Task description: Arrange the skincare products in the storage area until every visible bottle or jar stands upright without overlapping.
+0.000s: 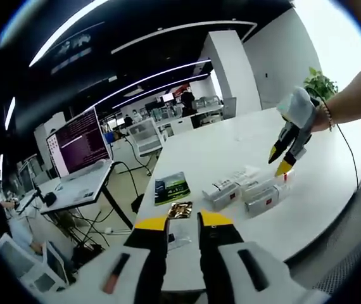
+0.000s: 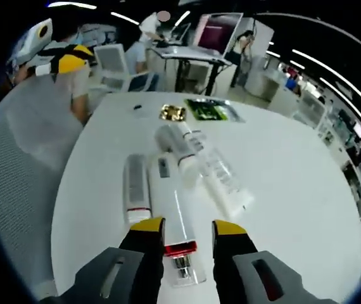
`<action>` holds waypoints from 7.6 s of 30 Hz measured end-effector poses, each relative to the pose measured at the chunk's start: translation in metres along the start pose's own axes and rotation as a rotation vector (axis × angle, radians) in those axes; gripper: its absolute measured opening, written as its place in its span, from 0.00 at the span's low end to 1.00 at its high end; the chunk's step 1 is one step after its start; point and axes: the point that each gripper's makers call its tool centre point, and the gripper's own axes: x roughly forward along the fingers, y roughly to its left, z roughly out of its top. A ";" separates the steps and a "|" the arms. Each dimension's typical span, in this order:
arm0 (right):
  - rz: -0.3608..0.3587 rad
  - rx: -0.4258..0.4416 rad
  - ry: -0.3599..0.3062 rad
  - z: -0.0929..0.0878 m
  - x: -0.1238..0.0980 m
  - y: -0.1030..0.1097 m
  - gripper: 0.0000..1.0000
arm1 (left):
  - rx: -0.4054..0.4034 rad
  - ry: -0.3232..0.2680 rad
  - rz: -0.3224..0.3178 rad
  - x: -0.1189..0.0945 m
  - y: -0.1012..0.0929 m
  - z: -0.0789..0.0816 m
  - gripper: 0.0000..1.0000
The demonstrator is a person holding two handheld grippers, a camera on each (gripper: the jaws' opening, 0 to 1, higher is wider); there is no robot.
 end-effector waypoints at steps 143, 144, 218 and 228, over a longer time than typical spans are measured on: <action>0.124 -0.251 0.123 -0.034 0.006 0.086 0.24 | 0.565 0.363 -0.874 0.112 -0.186 -0.068 0.37; 0.125 -0.251 0.123 -0.033 0.006 0.086 0.24 | 0.567 0.363 -0.874 0.111 -0.186 -0.068 0.37; 0.112 -0.125 0.241 -0.050 -0.013 0.059 0.25 | 0.598 0.362 -0.919 0.107 -0.188 -0.071 0.30; 0.138 -0.341 0.300 -0.008 -0.038 0.046 0.24 | 0.548 0.402 -0.927 0.107 -0.186 -0.072 0.28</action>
